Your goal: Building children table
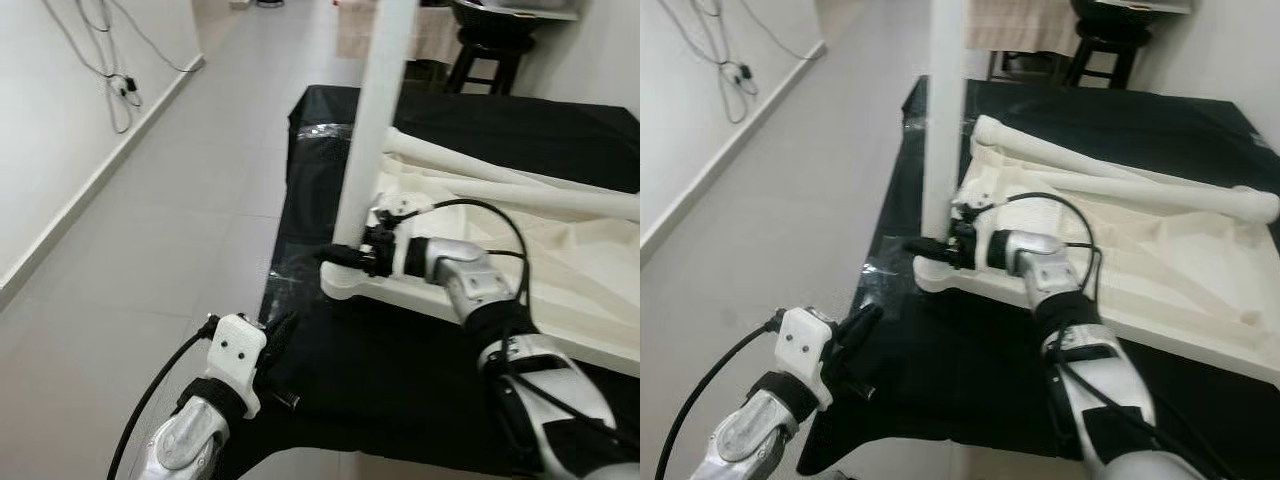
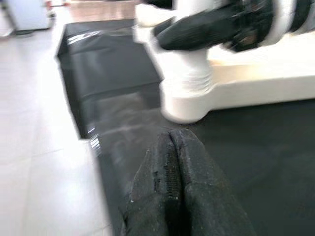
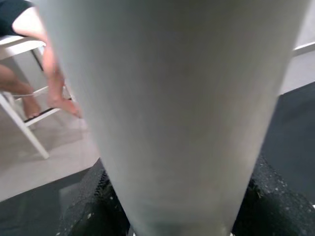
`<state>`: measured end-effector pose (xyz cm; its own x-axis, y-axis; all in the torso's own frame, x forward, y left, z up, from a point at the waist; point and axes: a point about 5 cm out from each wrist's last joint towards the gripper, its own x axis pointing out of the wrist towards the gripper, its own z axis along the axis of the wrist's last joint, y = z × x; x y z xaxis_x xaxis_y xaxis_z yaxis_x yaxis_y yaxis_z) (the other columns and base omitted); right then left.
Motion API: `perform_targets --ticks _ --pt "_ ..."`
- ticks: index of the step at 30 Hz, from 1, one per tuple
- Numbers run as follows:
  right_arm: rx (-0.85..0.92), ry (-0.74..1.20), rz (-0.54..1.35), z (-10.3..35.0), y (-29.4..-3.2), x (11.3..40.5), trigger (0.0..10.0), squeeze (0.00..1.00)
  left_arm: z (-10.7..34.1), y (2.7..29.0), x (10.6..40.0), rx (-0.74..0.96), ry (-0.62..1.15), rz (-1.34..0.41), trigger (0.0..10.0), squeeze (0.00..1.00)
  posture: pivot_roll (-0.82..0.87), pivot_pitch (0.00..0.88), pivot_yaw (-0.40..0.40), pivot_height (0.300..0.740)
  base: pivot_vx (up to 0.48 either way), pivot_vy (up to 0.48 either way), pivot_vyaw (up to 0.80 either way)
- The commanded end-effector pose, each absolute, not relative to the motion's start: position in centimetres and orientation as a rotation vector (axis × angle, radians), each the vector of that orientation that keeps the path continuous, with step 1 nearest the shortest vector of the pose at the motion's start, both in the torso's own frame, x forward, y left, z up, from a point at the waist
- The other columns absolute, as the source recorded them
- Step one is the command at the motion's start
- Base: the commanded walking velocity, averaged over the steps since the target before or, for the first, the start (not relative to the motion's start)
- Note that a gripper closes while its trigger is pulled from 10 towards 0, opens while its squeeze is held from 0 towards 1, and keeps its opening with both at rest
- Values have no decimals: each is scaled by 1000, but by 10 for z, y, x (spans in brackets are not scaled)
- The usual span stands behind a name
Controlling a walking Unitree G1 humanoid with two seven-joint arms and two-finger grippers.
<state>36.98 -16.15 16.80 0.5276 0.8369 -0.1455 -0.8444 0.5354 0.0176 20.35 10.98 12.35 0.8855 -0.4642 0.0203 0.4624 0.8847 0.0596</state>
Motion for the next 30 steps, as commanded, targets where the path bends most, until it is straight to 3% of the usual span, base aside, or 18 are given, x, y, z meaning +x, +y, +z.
perform_targets --ticks 1,2,7,8,9,10,12,13,15,23,24,25,27,28,30 --pt "-10 143 936 158 -181 363 0 0 126 112 201 61 -32 -474 10000 0 108 98 -67 740 0 0 0" --pt "-30 160 844 147 -197 354 0 0 127 114 198 59 -33 -471 10000 0 90 103 -68 740 0 0 0" --pt "-59 214 678 130 -208 344 0 0 127 116 195 52 -33 -463 10000 0 92 106 -71 740 0 0 0" --pt "-77 281 364 113 -212 330 0 0 127 117 195 52 -32 -461 10000 0 91 106 -70 740 0 0 0" --pt "-77 281 364 113 -212 330 0 0 127 117 195 52 -32 -461 10000 0 91 106 -70 740 0 0 0" --pt "-108 338 269 97 -191 293 0 0 126 120 196 52 -29 -466 10000 0 69 117 -44 740 0 0 0" --pt "-108 338 269 97 -191 293 0 0 126 120 196 52 -29 -466 10000 0 69 117 -44 740 0 0 0" --pt "-98 358 254 98 -175 267 0 0 125 121 196 52 -25 -474 10000 0 39 107 -25 740 0 0 0" --pt "-97 330 295 105 -165 258 0 0 124 121 198 38 -22 -501 10000 0 45 100 -32 740 0 0 0" --pt "-135 276 420 109 -144 259 0 0 123 118 203 14 -26 -562 10000 0 50 85 -31 740 0 0 0" --pt "-118 256 428 114 -141 260 10000 0 123 118 204 13 -26 -560 10000 0 48 78 -28 740 0 0 0" --pt "-91 228 477 118 -136 261 10000 729 122 119 204 14 -25 -558 10000 0 49 70 -24 740 0 0 0" --pt "-72 205 516 122 -132 262 10000 729 122 120 205 15 -24 -558 10000 0 51 67 -23 740 0 0 0" --pt "-24 169 612 130 -125 264 10000 1000 121 120 205 15 -24 -564 10000 0 52 58 -21 740 0 0 0" --pt "0 140 686 136 -122 265 10000 1000 121 120 206 15 -23 -569 10000 0 54 54 -21 740 0 0 0"
